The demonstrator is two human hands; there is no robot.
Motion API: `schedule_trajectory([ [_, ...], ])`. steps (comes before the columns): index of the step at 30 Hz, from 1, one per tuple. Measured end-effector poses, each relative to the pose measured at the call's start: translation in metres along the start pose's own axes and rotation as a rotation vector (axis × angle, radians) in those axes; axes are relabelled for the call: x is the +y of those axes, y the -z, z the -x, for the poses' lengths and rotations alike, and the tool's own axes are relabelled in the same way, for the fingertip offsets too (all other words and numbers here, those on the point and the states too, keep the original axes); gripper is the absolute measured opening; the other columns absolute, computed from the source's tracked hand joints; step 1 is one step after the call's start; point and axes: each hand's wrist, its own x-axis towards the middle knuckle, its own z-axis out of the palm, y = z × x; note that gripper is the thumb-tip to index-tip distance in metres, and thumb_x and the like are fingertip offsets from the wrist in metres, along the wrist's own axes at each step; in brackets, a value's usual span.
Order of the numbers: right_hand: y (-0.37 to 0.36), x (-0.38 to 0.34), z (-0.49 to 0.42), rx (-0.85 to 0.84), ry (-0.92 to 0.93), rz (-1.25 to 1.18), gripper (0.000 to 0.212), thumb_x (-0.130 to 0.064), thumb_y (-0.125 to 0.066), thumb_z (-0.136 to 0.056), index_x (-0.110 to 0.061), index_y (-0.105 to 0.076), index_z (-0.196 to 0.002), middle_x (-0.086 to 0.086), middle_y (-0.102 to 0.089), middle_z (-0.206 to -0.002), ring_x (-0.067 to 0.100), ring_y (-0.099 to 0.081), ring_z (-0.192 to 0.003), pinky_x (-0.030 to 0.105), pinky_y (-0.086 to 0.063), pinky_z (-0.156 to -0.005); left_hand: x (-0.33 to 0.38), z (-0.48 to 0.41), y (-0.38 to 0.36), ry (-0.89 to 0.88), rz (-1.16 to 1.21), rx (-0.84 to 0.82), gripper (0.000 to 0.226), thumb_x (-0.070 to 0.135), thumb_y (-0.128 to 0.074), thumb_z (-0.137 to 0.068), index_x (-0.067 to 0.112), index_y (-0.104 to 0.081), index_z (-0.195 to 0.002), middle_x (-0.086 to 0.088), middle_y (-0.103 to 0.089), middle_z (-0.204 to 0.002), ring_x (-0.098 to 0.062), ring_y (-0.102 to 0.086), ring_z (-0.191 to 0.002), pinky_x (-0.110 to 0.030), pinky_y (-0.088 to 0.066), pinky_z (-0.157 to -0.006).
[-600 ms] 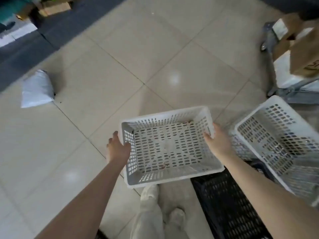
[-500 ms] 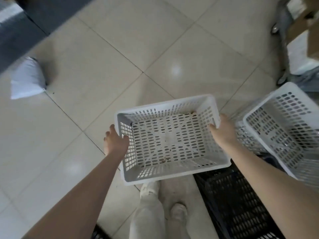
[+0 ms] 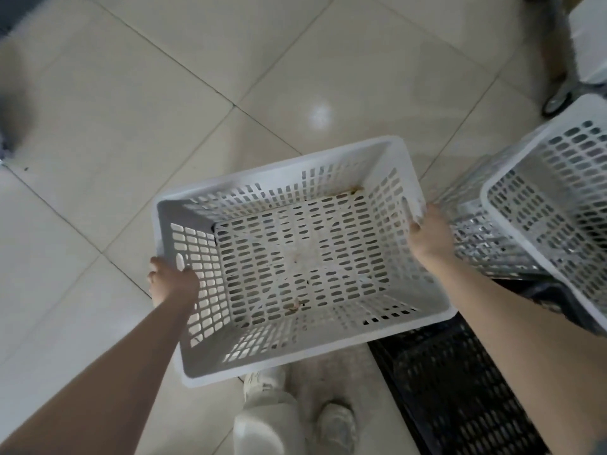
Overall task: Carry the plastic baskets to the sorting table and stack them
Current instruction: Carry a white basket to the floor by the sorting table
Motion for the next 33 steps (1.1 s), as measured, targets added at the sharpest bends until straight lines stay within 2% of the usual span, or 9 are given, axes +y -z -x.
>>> schedule_trajectory([
  [2,-0.004,0.005,-0.002,0.041,0.01,0.0,0.033,-0.005,-0.038,-0.095,-0.005,-0.045,-0.127,0.017,-0.063,-0.114,0.021,-0.051,-0.07,0.023,-0.032,-0.044,0.001,-0.01,0.003,-0.001,-0.027,0.014,0.042,0.004,-0.053,-0.088,-0.003,-0.037,-0.126,-0.032,-0.054,-0.125,-0.048,-0.052,-0.116,-0.049,-0.045,-0.086],
  [4,-0.003,0.005,-0.005,0.076,0.012,0.016,0.03,-0.004,-0.038,-0.095,-0.003,-0.048,-0.123,0.019,-0.065,-0.108,0.026,-0.056,-0.074,0.025,-0.038,-0.052,0.0,-0.019,0.008,-0.029,-0.073,0.01,0.038,-0.002,-0.055,-0.083,-0.004,-0.041,-0.119,-0.033,-0.059,-0.115,-0.048,-0.057,-0.11,-0.046,-0.047,-0.079],
  [7,0.004,0.003,-0.004,0.063,-0.015,0.053,0.026,-0.004,-0.043,-0.094,-0.003,-0.05,-0.119,0.02,-0.065,-0.108,0.035,-0.064,-0.088,0.031,-0.044,-0.057,-0.001,-0.023,0.016,-0.05,-0.116,0.005,0.035,0.001,-0.053,-0.084,-0.001,-0.045,-0.118,-0.031,-0.06,-0.113,-0.048,-0.057,-0.107,-0.046,-0.048,-0.08],
  [13,0.023,-0.002,0.02,0.056,-0.076,0.109,0.027,-0.007,-0.045,-0.095,-0.003,-0.051,-0.121,0.019,-0.066,-0.108,0.033,-0.065,-0.088,0.028,-0.04,-0.056,0.014,-0.008,0.05,-0.105,-0.121,0.061,0.039,-0.002,-0.049,-0.084,0.002,-0.047,-0.123,-0.029,-0.06,-0.116,-0.047,-0.057,-0.108,-0.049,-0.048,-0.082],
  [15,0.037,-0.009,0.03,0.06,-0.096,0.104,0.026,-0.009,-0.046,-0.095,-0.003,-0.052,-0.12,0.02,-0.067,-0.106,0.028,-0.06,-0.079,0.025,-0.035,-0.05,0.028,0.0,0.076,-0.159,-0.163,0.073,0.036,0.005,-0.05,-0.086,0.002,-0.047,-0.122,-0.028,-0.061,-0.115,-0.046,-0.057,-0.108,-0.048,-0.048,-0.081],
  [17,0.057,-0.017,0.041,0.059,-0.124,0.08,0.03,-0.01,-0.044,-0.096,-0.003,-0.05,-0.124,0.021,-0.065,-0.11,0.031,-0.062,-0.085,0.027,-0.037,-0.055,0.047,0.01,0.106,-0.201,-0.201,0.091,0.034,0.011,-0.052,-0.088,0.003,-0.048,-0.121,-0.026,-0.061,-0.114,-0.044,-0.058,-0.107,-0.047,-0.047,-0.08],
  [19,0.08,-0.026,0.052,0.055,-0.146,0.056,0.035,-0.011,-0.042,-0.097,-0.002,-0.046,-0.131,0.023,-0.062,-0.117,0.037,-0.062,-0.097,0.033,-0.04,-0.063,0.068,0.021,0.138,-0.232,-0.221,0.119,0.033,0.009,-0.05,-0.088,0.003,-0.049,-0.121,-0.025,-0.062,-0.114,-0.043,-0.058,-0.107,-0.046,-0.048,-0.081],
  [25,0.17,-0.062,0.094,0.111,-0.162,-0.037,0.035,-0.011,-0.044,-0.095,-0.001,-0.049,-0.128,0.023,-0.061,-0.118,0.039,-0.06,-0.103,0.038,-0.045,-0.074,0.127,0.069,0.253,-0.364,-0.235,0.182,0.031,0.002,-0.051,-0.084,-0.001,-0.051,-0.116,-0.025,-0.06,-0.113,-0.043,-0.058,-0.106,-0.045,-0.048,-0.08],
  [33,0.35,-0.131,0.16,0.255,-0.121,-0.037,0.03,-0.013,-0.045,-0.095,0.003,-0.053,-0.118,0.025,-0.064,-0.112,0.038,-0.061,-0.102,0.033,-0.04,-0.069,0.208,0.158,0.425,-0.482,-0.19,0.237,0.028,0.007,-0.047,-0.09,0.001,-0.049,-0.117,-0.024,-0.058,-0.119,-0.041,-0.055,-0.111,-0.042,-0.042,-0.078],
])
